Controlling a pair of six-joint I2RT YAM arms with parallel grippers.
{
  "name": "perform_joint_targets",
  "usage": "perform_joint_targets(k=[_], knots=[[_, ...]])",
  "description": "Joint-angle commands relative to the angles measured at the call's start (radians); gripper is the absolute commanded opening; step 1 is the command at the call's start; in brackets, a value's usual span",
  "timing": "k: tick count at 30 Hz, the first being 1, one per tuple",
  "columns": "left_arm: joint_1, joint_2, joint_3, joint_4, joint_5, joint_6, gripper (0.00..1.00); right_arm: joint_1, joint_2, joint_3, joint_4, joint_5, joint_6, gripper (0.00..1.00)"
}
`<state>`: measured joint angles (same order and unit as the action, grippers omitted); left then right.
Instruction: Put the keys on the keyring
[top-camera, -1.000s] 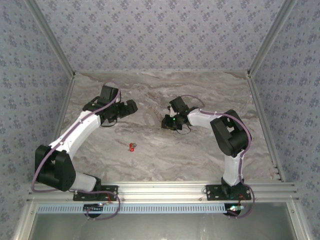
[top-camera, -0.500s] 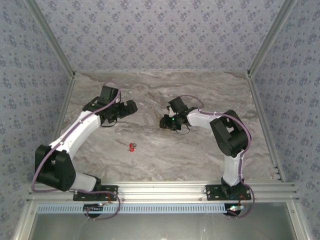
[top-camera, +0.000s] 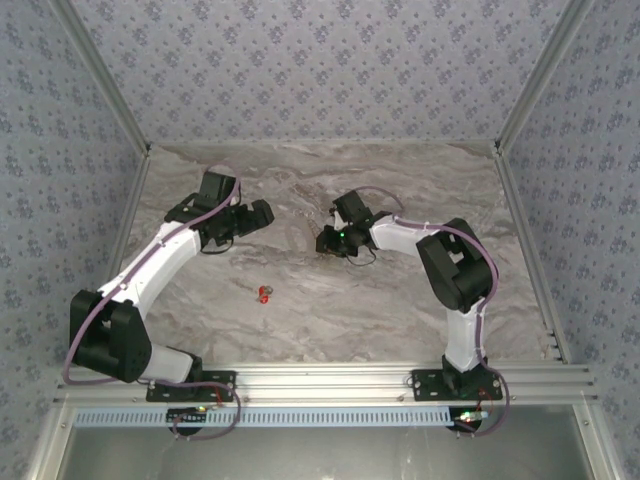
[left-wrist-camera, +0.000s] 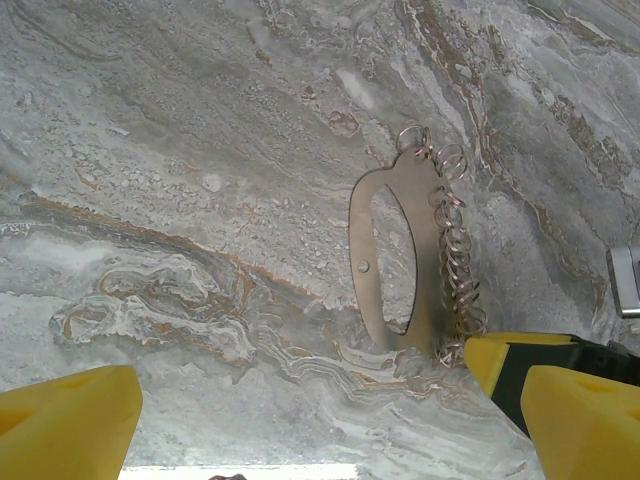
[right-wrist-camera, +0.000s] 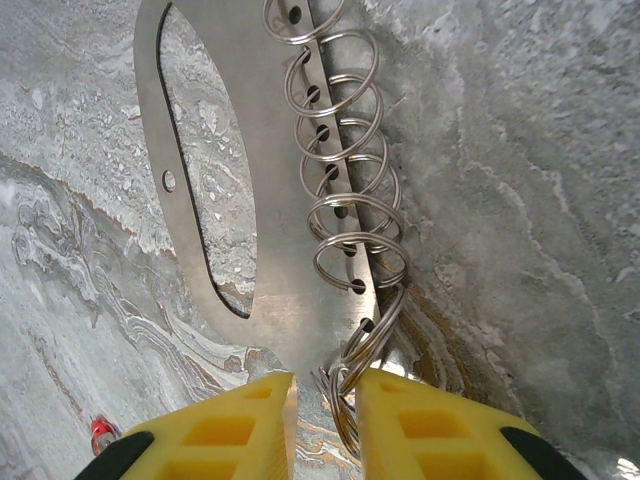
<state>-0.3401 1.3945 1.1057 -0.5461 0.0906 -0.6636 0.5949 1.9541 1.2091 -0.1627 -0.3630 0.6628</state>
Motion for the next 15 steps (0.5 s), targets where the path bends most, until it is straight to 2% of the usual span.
perform_joint_targets(k=[1,8,15], knots=[[0.004,-0.026,-0.007,0.009,0.014,0.013,0.98,0.012,0.025,0.013,-0.011,0.005,0.000,0.25],[0.004,-0.029,-0.009,0.009,0.012,0.011,0.98,0.024,0.029,-0.005,-0.017,0.011,-0.008,0.27],[0.006,-0.029,-0.008,0.008,0.014,0.010,0.98,0.031,0.034,-0.003,-0.041,0.024,-0.023,0.23]])
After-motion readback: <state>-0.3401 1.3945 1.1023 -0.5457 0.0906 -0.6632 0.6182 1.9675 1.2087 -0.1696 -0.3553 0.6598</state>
